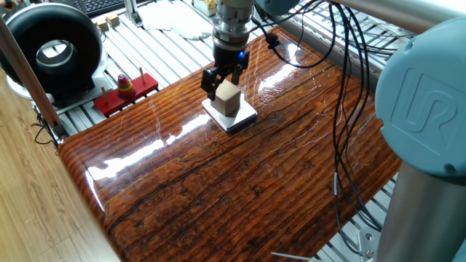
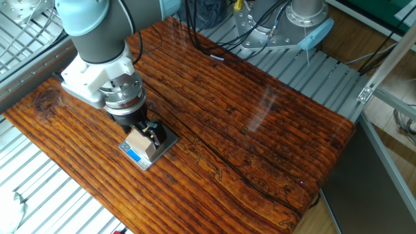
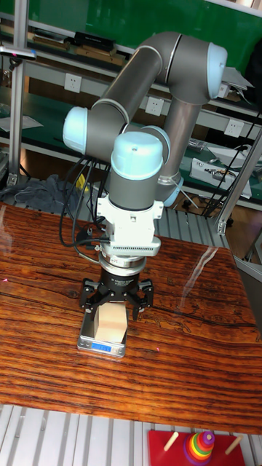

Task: Place the block on the scale

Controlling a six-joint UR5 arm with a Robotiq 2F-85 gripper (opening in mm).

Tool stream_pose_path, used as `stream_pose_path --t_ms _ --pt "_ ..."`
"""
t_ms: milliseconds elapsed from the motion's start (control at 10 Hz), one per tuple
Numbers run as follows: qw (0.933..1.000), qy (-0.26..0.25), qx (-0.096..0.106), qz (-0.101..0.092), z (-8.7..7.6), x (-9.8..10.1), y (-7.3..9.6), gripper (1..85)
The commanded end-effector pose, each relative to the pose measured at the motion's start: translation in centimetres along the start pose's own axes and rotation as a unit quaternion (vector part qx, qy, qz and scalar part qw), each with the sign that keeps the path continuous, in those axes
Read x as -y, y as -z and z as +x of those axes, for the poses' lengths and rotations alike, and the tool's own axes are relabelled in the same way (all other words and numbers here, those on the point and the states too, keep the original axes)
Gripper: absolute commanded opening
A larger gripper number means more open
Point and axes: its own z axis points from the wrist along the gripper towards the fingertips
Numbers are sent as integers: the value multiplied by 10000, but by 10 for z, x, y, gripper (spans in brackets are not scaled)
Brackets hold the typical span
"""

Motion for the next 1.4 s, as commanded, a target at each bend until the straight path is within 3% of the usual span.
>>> stream_pose_path --t_ms 0,400,500,600,700,900,1000,1300 --pt "9999 80 134 -58 -10 1 4 850" --pt "9995 264 -157 -83 -20 17 42 843" --pt "9992 279 -287 -95 -22 20 52 800" --pt "9988 295 -377 38 -26 27 59 707" --pt "9985 248 -445 193 -31 33 61 553" --pt "9986 -30 -497 190 -33 26 59 83" --pt "9985 -76 -493 231 -36 25 59 10" --pt "9986 -66 -426 316 -47 24 59 10"
